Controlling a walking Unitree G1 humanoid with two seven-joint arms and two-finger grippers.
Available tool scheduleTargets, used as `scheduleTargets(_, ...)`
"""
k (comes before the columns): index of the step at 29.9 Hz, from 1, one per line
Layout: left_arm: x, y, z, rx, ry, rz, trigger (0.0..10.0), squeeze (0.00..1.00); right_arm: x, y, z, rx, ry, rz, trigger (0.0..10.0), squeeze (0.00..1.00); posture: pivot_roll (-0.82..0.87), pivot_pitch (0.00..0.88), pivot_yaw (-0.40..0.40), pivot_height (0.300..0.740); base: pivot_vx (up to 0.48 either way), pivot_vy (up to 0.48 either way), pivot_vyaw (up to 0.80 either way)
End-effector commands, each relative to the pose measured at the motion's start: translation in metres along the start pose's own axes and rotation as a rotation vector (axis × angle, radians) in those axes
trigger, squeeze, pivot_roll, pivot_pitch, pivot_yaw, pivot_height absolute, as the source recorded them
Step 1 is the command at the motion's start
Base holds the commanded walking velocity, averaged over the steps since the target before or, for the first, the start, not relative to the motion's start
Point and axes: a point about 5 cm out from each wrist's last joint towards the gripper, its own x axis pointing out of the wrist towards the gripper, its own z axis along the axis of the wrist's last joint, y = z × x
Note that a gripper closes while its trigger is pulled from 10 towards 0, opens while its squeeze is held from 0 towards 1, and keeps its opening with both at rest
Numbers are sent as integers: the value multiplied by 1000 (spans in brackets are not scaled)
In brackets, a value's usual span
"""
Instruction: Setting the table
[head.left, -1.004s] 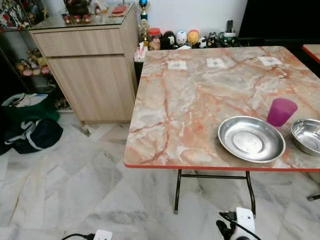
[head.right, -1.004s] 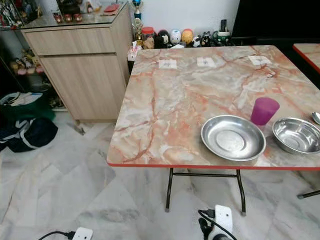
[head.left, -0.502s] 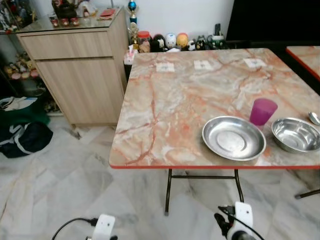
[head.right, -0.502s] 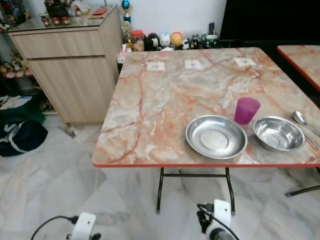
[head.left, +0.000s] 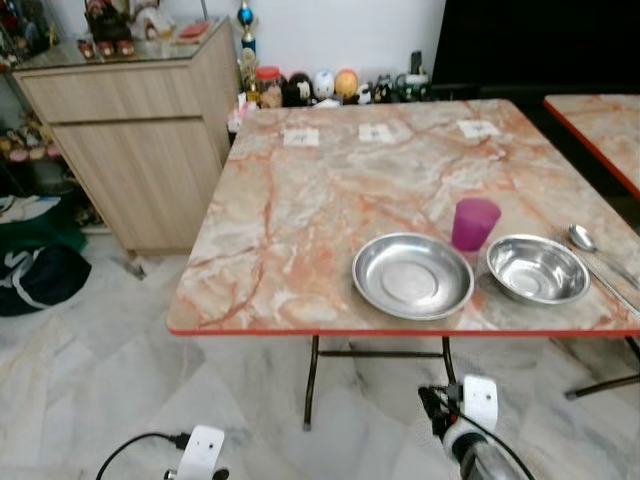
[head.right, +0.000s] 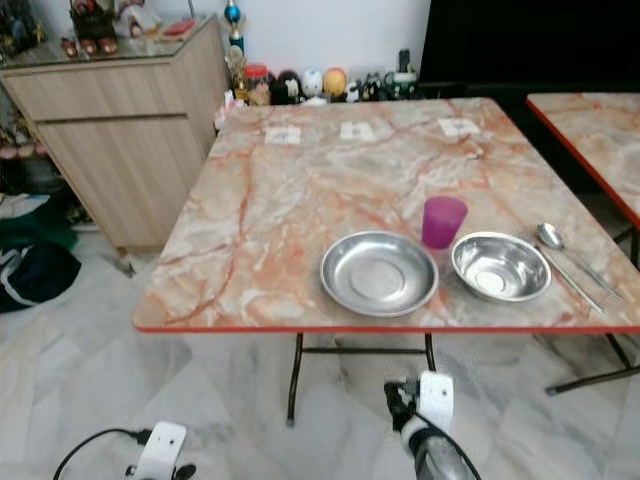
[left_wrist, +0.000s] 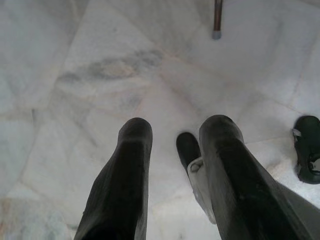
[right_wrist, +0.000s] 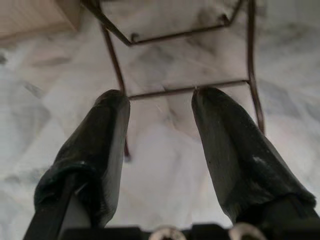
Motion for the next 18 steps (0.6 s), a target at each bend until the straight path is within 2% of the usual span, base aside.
scheduleTargets(1,-2,5,-7,0,32,12,10000,0,-6,2,-4,-1,-39,2,10000,0,-38,0,21,740,0,0,0)
scheduleTargets(4,-2,3,-8,-3,36,10,10000,0,-15,1,-6,-26,-81,4,10000,0,-42,0,19,740,0,0,0)
scheduleTargets(7,-1,3,-7,0,34,6,10000,0,-27,-1,-3,-96,-143,-4,10000,0,-55,0,19,740,0,0,0)
scheduleTargets(13,-1,5,-4,12,28,5,10000,0,-54,-19,20,-57,-347,-124,10000,0,-72,0,25,740,0,0,0)
scheduleTargets(18,-2,5,-8,24,36,-1,10000,0,-64,-17,35,-42,-420,-131,10000,0,-89,0,30,740,0,0,0)
